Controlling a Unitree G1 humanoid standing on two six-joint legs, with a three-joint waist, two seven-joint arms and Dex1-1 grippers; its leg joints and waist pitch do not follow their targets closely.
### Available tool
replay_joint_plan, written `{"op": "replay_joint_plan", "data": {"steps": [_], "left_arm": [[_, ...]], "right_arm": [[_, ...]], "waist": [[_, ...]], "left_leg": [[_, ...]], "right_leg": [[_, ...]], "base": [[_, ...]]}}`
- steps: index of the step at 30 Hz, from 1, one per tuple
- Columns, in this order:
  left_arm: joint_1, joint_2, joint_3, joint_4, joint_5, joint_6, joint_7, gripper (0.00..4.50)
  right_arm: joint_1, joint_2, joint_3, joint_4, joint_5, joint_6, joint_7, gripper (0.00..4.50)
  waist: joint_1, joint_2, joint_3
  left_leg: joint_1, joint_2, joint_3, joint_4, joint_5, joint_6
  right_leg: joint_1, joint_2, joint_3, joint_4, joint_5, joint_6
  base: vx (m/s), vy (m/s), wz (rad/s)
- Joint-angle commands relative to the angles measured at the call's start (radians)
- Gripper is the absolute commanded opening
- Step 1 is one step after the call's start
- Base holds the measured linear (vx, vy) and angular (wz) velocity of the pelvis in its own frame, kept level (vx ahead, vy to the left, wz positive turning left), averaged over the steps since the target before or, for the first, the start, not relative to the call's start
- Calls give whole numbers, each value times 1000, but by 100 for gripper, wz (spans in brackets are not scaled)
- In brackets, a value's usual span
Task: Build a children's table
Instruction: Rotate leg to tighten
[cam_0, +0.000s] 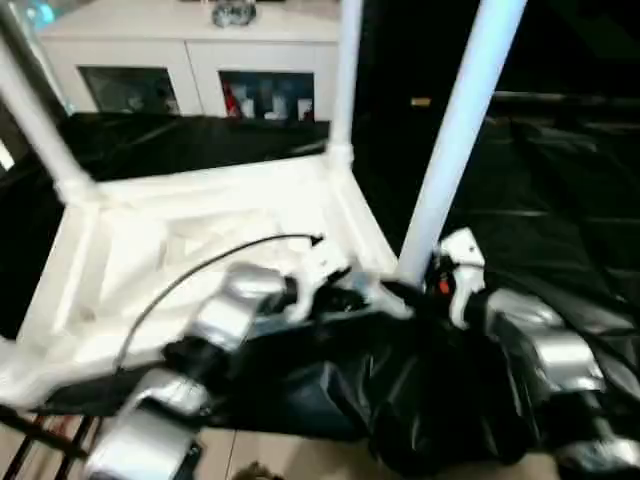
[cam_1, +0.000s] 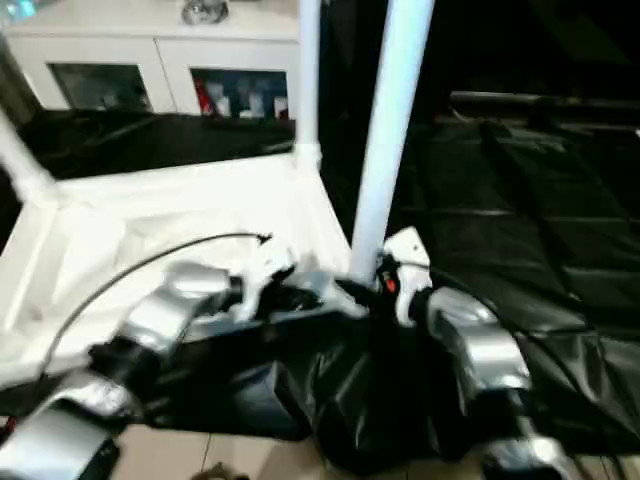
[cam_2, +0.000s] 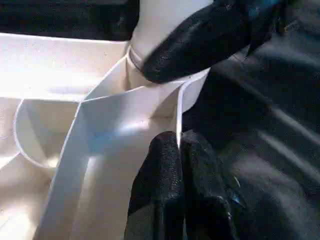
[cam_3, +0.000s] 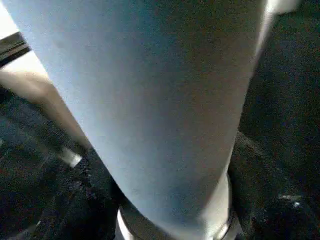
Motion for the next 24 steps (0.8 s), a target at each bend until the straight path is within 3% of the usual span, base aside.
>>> {"op": "replay_joint_plan", "data": {"steps": [1, 3, 4, 9, 11, 13, 20, 24], "left_arm": [[-74, -95, 12, 29, -18, -30, 119, 0], [-98, -109, 23, 65, -12, -39, 159, 0], [-126, -123, 35, 108, -4, -57, 192, 0], [-156, -132, 45, 154, -1, -95, 180, 0], [-140, -121, 35, 141, -4, -105, 135, 0], [-119, -104, 22, 124, -14, -117, 73, 0], [-43, -34, -21, 15, -51, -129, -140, 0], [-16, -1, -31, -34, -64, -120, -203, 0]], "right_arm": [[-7, 82, 76, 56, -35, 21, -79, 256], [-23, 108, 67, 80, -44, 16, -130, 256], [-42, 139, 61, 108, -55, 5, -175, 256], [-53, 176, 60, 100, -20, 3, -120, 290], [-51, 157, 75, 81, -24, -10, -80, 330], [-42, 123, 96, 56, -24, -29, -22, 335], [-3, -11, 129, -31, -15, -59, 177, 335], [12, -70, 132, -62, -4, -54, 260, 335]], "waist": [[-13, -16, -62], [-15, -14, -64], [-15, -9, -66], [-9, -17, -70], [-5, -16, -70], [-2, -22, -72], [6, -19, -78], [17, -19, -72]], "left_leg": [[24, 27, -21, -72, -353, 14], [13, 31, -24, -78, -331, 26], [13, 31, -22, -78, -322, 30], [7, 35, -18, -79, -268, 53], [7, 37, -16, -78, -254, 57], [5, 37, -14, -77, -236, 63], [-3, 42, -11, -69, -153, 101], [-2, 43, -6, -66, -172, 105]], "right_leg": [[35, -68, 25, -116, -608, -34], [45, -70, 28, -111, -555, -40], [42, -70, 33, -108, -528, -51], [49, -74, 46, -89, -414, -106], [50, -76, 48, -85, -400, -119], [53, -76, 49, -81, -381, -126], [60, -76, 54, -55, -238, -183], [54, -74, 55, -59, -292, -178]], "base": [[0, 0, 0], [0, 0, 0], [0, 0, 0], [0, 0, 0], [0, 0, 0], [0, 0, 0], [0, 0, 0], [0, 0, 0]]}}
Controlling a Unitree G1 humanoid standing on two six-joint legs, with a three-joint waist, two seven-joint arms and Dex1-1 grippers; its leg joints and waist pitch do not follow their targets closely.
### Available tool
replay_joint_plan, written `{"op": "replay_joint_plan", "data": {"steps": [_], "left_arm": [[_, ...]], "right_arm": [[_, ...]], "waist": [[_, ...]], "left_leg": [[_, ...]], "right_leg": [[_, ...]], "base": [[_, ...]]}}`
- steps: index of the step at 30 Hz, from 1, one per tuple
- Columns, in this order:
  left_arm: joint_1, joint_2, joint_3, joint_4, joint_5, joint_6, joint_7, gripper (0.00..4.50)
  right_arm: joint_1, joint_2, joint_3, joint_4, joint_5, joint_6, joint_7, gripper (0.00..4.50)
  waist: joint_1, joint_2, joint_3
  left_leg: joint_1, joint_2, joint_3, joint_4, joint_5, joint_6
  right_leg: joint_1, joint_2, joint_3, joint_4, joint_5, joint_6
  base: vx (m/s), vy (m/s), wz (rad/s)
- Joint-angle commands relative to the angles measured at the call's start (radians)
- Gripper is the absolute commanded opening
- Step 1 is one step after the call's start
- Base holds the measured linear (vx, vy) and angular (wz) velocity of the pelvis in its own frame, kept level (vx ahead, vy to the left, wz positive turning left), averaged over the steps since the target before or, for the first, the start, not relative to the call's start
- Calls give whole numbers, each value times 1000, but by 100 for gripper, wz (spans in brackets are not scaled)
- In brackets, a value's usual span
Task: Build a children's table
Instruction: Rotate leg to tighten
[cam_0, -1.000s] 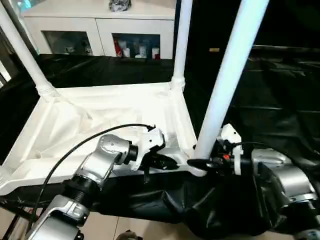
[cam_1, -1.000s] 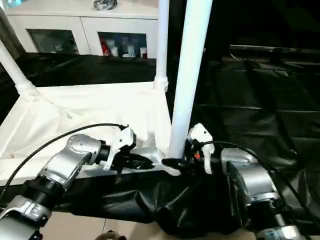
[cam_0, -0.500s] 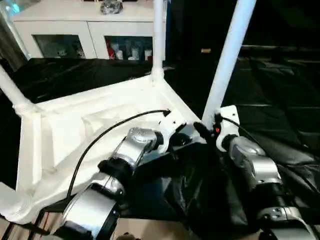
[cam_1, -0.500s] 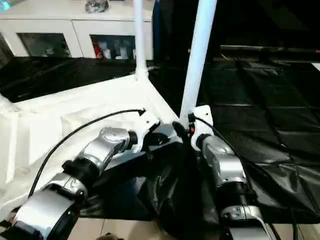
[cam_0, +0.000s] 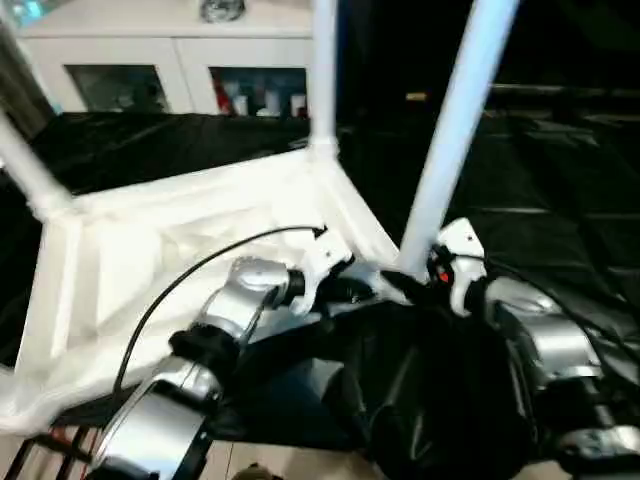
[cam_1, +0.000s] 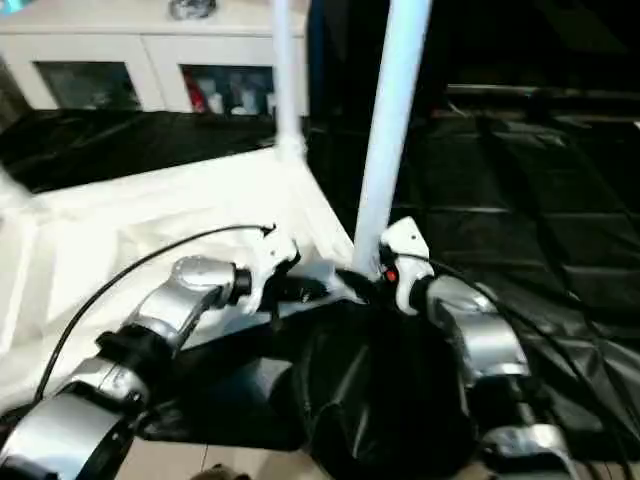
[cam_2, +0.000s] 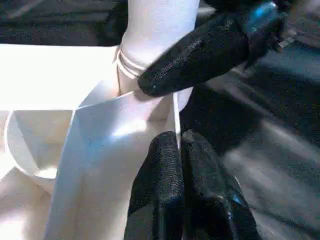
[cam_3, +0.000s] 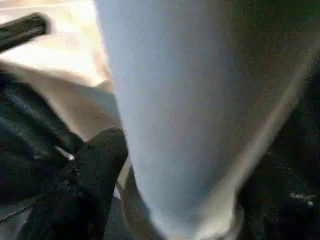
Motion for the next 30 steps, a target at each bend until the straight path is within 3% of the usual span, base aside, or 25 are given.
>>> {"op": "replay_joint_plan", "data": {"steps": [1, 4, 9, 15, 20, 26, 29, 30], "left_arm": [[-2, -9, -37, -93, -37, -20, -92, 0], [27, 29, -43, -150, -46, 0, -146, 0], [79, 107, -48, -265, -69, 50, -227, 0], [93, 134, -50, -297, -75, 71, -248, 0], [101, 133, -55, -330, -82, 100, -243, 0], [85, 95, -46, -297, -71, 94, -175, 0], [16, 7, -13, -167, -19, 62, 25, 0], [16, 7, -13, -167, -19, 62, 25, 0]], "right_arm": [[11, -6, 77, -42, 30, 9, 98, 335], [23, -52, 75, -63, 37, 17, 155, 335], [55, -123, 70, -120, 89, 64, 280, 335], [66, -144, 78, -142, 120, 99, 332, 268], [75, -139, 93, -165, 127, 120, 333, 251], [70, -91, 82, -135, 99, 94, 243, 250], [17, 22, 30, 5, 26, 67, -42, 250], [17, 22, 30, 5, 26, 67, -42, 250]], "waist": [[4, -21, -70], [11, -17, -68], [14, -16, -68], [18, -17, -69], [19, -18, -69], [14, -19, -67], [2, -20, -66], [-1, -20, -65]], "left_leg": [[3, 41, -7, -59, -176, 97], [11, 50, -13, -66, -224, 66], [11, 53, -14, -69, -244, 62], [9, 49, -12, -66, -222, 57], [8, 47, -12, -65, -209, 57], [9, 43, -13, -66, -226, 45], [12, 37, -14, -66, -243, 24], [16, 36, -16, -66, -258, 15]], "right_leg": [[61, -75, 54, -71, -319, -164], [59, -74, 55, -75, -383, -142], [56, -73, 58, -73, -379, -149], [56, -73, 59, -71, -364, -151], [55, -72, 58, -72, -370, -143], [54, -72, 55, -78, -408, -128], [50, -71, 50, -87, -453, -111], [51, -71, 46, -90, -481, -99]], "base": [[0, 0, 0], [0, 0, 0], [0, 0, 0], [0, 0, 0], [0, 0, 0], [0, 0, 0], [0, 0, 0], [0, 0, 0]]}}
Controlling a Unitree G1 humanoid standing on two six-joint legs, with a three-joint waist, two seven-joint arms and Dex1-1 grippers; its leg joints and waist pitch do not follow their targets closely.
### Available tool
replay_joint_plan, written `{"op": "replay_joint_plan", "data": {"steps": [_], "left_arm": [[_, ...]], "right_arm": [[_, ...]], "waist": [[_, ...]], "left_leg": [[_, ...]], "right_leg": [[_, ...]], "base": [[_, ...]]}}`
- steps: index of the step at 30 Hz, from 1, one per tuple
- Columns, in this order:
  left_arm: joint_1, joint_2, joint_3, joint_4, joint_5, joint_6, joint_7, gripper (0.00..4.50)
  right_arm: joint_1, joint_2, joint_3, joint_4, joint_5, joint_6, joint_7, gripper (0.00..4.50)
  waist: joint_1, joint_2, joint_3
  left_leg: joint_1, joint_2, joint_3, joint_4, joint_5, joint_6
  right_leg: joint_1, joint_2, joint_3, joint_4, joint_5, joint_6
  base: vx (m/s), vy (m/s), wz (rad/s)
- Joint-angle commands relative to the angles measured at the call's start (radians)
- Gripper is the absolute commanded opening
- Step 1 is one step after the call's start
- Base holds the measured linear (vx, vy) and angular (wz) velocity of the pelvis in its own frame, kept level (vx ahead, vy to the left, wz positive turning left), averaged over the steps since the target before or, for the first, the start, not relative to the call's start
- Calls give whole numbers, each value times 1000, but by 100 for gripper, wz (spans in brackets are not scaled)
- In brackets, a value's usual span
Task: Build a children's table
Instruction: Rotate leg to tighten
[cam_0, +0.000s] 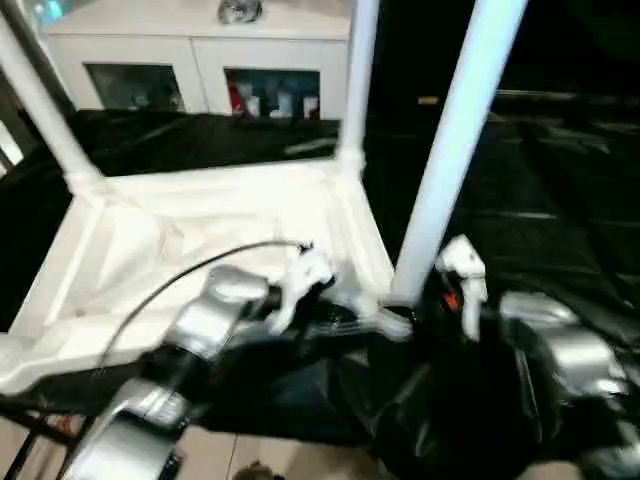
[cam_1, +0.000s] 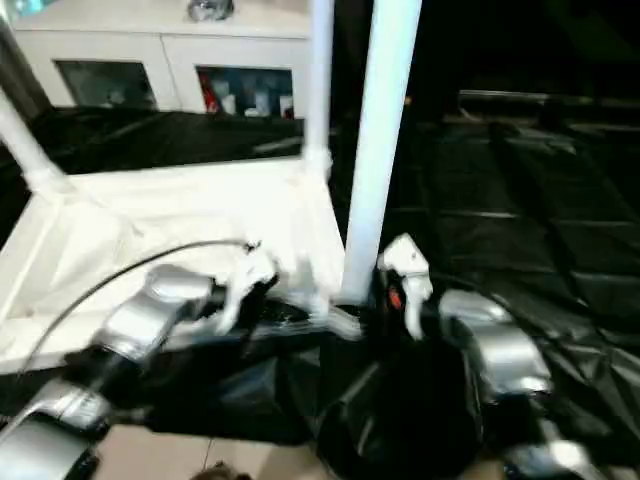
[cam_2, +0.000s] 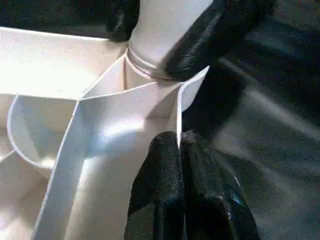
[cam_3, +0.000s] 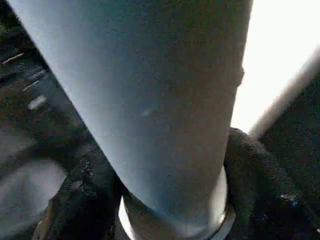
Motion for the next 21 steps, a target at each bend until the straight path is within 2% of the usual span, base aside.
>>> {"op": "replay_joint_plan", "data": {"steps": [1, 2, 3, 4, 5, 6, 9, 11, 12, 13, 15, 19, 20, 21], "left_arm": [[-84, -97, 19, 50, -2, -51, 136, 0], [-97, -110, 24, 70, 2, -53, 164, 0], [-103, -117, 26, 80, 3, -54, 178, 0], [-142, -157, 37, 141, 13, -58, 269, 0], [-142, -157, 37, 141, 13, -58, 269, 0], [-154, -169, 40, 160, 15, -59, 297, 0], [-192, -210, 49, 224, 29, -80, 371, 0], [-198, -219, 51, 238, 33, -97, 357, 0], [-199, -220, 50, 242, 35, -107, 347, 0], [-200, -220, 49, 246, 35, -112, 343, 0], [-198, -214, 42, 254, 34, -131, 320, 0], [-186, -198, 33, 244, 26, -144, 273, 0], [-168, -181, 24, 220, 16, -156, 214, 0], [-156, -170, 19, 201, 10, -162, 176, 0]], "right_arm": [[-12, 74, 20, 69, -39, 3, -152, 250], [-15, 91, 15, 78, -40, 11, -181, 250], [-17, 99, 12, 82, -41, 14, -196, 250], [-28, 158, -4, 102, -38, 11, -277, 250], [-28, 158, -4, 102, -38, 11, -277, 250], [-32, 177, -9, 109, -38, 9, -304, 250], [-62, 255, -26, 145, -41, -13, -392, 250], [-68, 276, -28, 142, -28, -18, -373, 250], [-68, 281, -28, 138, -17, -17, -357, 285], [-69, 283, -31, 136, -11, -17, -354, 285], [-67, 279, -34, 124, 3, -14, -335, 322], [-57, 252, -14, 100, -1, -18, -286, 329], [-43, 219, 10, 70, -6, -22, -225, 329], [-33, 196, 25, 50, -9, -25, -184, 329]], "waist": [[-10, -19, -65], [-9, -16, -66], [-13, -19, -68], [-13, -16, -70], [-15, -17, -70], [-14, -20, -72], [-11, -13, -72], [-12, -14, -72], [-12, -13, -72], [-12, -13, -71], [-13, -12, -71], [-13, -13, -71], [-15, -22, -72], [-9, -19, -73]], "left_leg": [[7, 32, -15, -74, -257, 25], [15, 34, -16, -73, -259, 19], [15, 35, -16, -73, -257, 20], [9, 34, -17, -74, -243, 28], [11, 33, -14, -73, -240, 30], [8, 32, -16, -73, -226, 33], [7, 31, -14, -72, -210, 41], [6, 31, -15, -73, -214, 44], [8, 32, -15, -73, -220, 48], [7, 33, -15, -74, -221, 50], [8, 35, -16, -76, -233, 48], [6, 36, -16, -76, -235, 50], [4, 36, -15, -76, -224, 55], [3, 37, -15, -74, -207, 64]], "right_leg": [[49, -71, 45, -95, -488, -90], [46, -70, 45, -96, -485, -89], [48, -71, 47, -94, -460, -97], [52, -70, 48, -90, -432, -99], [47, -69, 50, -90, -421, -102], [54, -71, 49, -86, -400, -111], [54, -71, 49, -85, -384, -119], [56, -71, 48, -86, -389, -115], [55, -72, 49, -87, -391, -112], [56, -71, 49, -87, -391, -112], [56, -71, 49, -86, -388, -115], [58, -73, 51, -84, -370, -123], [60, -73, 52, -82, -357, -128], [63, -74, 52, -77, -333, -132]], "base": [[0, 0, 0], [0, 0, 0], [0, 0, 0], [0, 0, 0], [0, 0, 0], [0, 0, 0], [0, 0, 0], [0, 0, 0], [0, 0, 0], [0, 0, 0], [0, 0, 0], [0, 0, 0], [0, 0, 0], [0, 0, 0]]}}
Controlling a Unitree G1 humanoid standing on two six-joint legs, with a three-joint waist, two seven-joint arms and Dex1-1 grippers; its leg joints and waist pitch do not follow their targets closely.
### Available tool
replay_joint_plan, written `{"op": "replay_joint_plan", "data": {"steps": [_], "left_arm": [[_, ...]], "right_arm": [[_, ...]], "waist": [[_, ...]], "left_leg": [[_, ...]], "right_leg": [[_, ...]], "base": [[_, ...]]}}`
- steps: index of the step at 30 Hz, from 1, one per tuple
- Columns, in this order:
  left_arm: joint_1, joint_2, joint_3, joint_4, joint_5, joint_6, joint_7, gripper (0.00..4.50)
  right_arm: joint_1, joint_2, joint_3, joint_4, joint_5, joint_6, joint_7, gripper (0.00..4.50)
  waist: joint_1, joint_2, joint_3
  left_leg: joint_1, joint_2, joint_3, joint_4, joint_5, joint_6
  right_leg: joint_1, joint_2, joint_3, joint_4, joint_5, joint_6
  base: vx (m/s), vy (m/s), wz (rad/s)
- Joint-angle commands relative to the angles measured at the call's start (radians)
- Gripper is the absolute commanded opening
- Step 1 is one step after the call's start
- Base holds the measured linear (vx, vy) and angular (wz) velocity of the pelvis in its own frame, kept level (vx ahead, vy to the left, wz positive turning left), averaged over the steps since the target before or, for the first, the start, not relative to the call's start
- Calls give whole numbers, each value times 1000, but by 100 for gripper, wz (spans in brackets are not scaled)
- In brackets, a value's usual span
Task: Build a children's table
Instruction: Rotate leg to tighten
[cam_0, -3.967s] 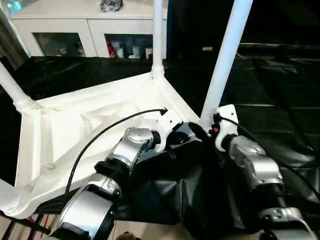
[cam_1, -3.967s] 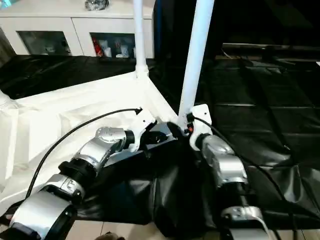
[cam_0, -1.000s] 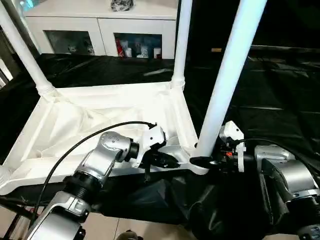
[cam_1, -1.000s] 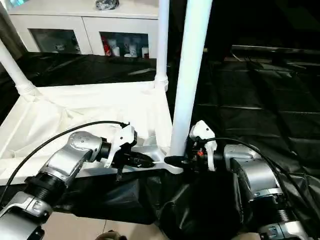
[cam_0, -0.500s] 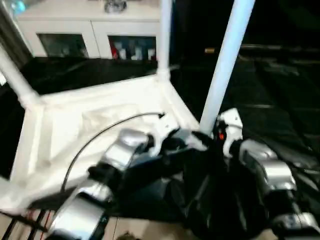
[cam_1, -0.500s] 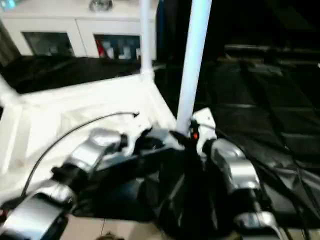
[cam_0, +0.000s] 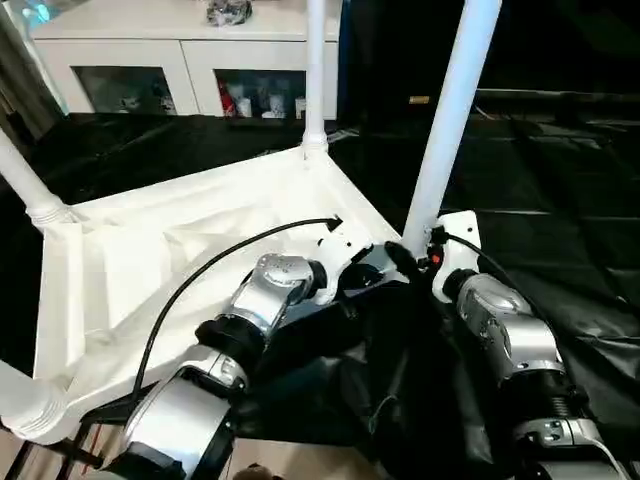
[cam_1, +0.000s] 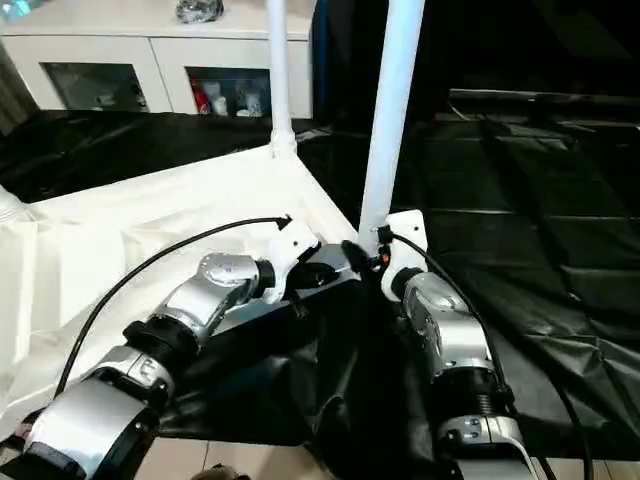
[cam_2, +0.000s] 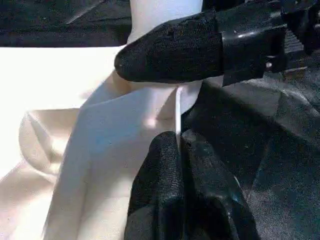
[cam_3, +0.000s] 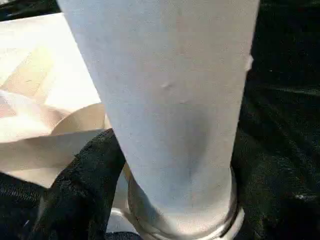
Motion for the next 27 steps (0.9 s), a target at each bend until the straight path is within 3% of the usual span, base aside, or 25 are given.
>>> {"op": "replay_joint_plan", "data": {"steps": [1, 3, 6, 14, 17, 18, 20, 22, 27], "left_arm": [[-19, -29, -21, -66, -34, -55, -57, 0], [7, -8, -31, -108, -50, -59, -129, 0], [39, 20, -42, -165, -74, -49, -216, 0], [135, 136, -80, -343, -116, 26, -432, 0], [151, 157, -84, -375, -124, 45, -460, 0], [161, 168, -86, -393, -127, 53, -471, 0], [177, 187, -90, -421, -131, 69, -485, 0], [188, 199, -90, -436, -129, 80, -493, 0], [191, 197, -86, -448, -128, 94, -478, 0]], "right_arm": [[18, 37, 136, -39, 40, 20, 154, 329], [35, -11, 155, -72, 42, 17, 228, 329], [57, -77, 176, -118, 55, 28, 327, 329], [91, -235, 166, -188, 102, 49, 561, 329], [92, -253, 167, -194, 111, 60, 589, 314], [95, -265, 175, -197, 112, 65, 605, 305], [100, -282, 188, -203, 113, 72, 633, 294], [102, -289, 197, -206, 115, 77, 648, 265], [111, -283, 205, -220, 122, 87, 656, 246]], "waist": [[6, -20, -72], [8, -22, -73], [11, -21, -72], [27, -17, -65], [27, -17, -65], [27, -23, -65], [29, -24, -66], [29, -23, -66], [28, -24, -64]], "left_leg": [[3, 39, -13, -68, -197, 70], [1, 42, -13, -67, -172, 82], [2, 43, -11, -66, -174, 89], [12, 52, -10, -71, -242, 67], [12, 52, -11, -72, -248, 61], [11, 51, -11, -72, -245, 59], [9, 52, -12, -72, -229, 58], [8, 51, -11, -71, -219, 62], [10, 48, -11, -71, -226, 57]], "right_leg": [[62, -73, 54, -73, -314, -137], [64, -74, 55, -64, -272, -160], [64, -75, 55, -65, -285, -168], [52, -75, 57, -75, -392, -149], [51, -74, 56, -76, -399, -147], [51, -74, 57, -76, -400, -146], [54, -75, 57, -72, -393, -144], [52, -75, 58, -71, -385, -144], [50, -74, 56, -78, -425, -127]], "base": [[0, 0, 0], [0, 0, 0], [0, 0, 0], [0, 0, 0], [0, 0, 0], [0, 0, 0], [0, 0, 0], [0, 0, 0], [0, 0, 0]]}}
